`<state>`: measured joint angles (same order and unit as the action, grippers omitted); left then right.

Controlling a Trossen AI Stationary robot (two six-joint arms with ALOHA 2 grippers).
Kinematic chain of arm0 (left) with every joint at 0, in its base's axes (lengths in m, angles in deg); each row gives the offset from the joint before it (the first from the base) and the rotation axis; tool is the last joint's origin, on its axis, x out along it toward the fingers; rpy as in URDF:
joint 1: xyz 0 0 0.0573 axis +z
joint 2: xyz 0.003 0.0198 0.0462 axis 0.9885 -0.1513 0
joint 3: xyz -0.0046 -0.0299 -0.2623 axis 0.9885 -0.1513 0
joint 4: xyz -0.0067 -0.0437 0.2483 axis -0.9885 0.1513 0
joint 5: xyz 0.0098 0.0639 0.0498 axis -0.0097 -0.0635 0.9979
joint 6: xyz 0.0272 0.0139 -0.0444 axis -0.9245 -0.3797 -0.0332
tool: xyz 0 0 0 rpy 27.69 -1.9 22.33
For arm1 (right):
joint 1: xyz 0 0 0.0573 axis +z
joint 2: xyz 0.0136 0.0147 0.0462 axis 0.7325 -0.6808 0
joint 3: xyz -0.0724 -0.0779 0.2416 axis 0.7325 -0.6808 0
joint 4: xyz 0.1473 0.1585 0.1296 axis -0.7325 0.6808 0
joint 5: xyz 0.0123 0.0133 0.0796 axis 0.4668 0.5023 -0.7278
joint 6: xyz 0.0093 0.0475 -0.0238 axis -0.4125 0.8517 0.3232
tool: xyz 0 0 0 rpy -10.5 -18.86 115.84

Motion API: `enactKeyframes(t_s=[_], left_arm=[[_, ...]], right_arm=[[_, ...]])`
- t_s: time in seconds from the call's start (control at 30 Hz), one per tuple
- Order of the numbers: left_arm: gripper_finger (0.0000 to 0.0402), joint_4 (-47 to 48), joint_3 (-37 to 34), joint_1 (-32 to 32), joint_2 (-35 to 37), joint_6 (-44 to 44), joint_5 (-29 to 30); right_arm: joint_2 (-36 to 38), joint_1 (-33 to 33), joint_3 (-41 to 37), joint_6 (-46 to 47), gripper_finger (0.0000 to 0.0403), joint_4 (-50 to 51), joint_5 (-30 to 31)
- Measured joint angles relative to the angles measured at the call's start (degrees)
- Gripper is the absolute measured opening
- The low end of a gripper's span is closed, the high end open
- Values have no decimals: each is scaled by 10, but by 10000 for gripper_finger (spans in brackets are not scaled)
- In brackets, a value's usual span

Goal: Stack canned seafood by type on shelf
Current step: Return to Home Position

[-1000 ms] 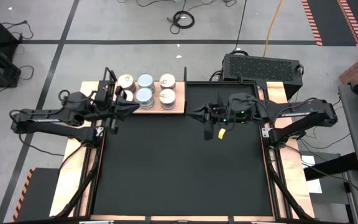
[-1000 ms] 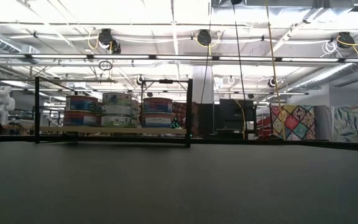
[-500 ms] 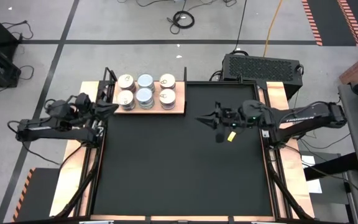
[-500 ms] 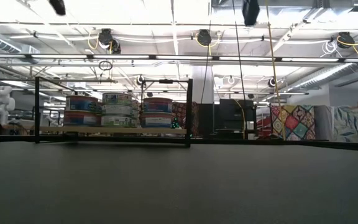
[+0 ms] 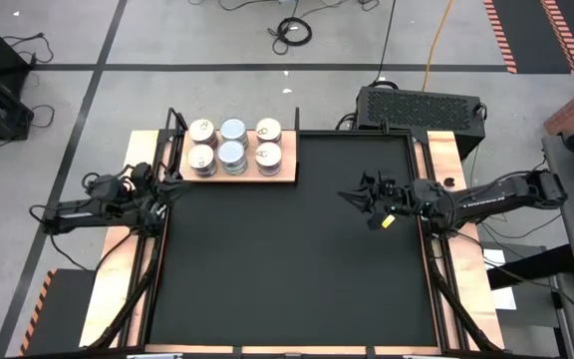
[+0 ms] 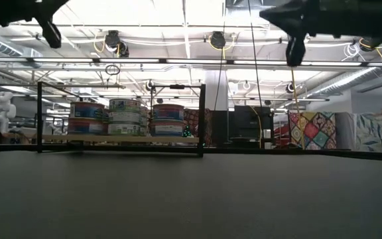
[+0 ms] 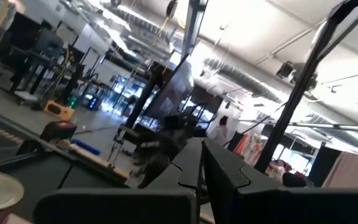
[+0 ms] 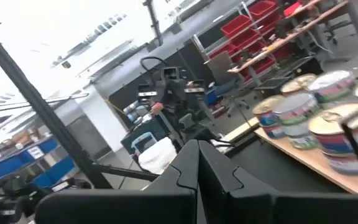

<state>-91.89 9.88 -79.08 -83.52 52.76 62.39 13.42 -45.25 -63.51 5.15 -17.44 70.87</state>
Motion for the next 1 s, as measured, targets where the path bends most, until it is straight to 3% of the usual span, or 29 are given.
enactKeyframes(t_s=[0.4,0.67,1.0], left_arm=[[17,-7,-67,0,1,15,-4],[17,-7,-101,0,0,15,23],[17,10,-124,0,-12,10,83]], right_arm=[[46,0,-94,10,0,-12,18],[68,0,-126,-20,0,9,-4],[69,0,-128,-44,0,161,-34]])
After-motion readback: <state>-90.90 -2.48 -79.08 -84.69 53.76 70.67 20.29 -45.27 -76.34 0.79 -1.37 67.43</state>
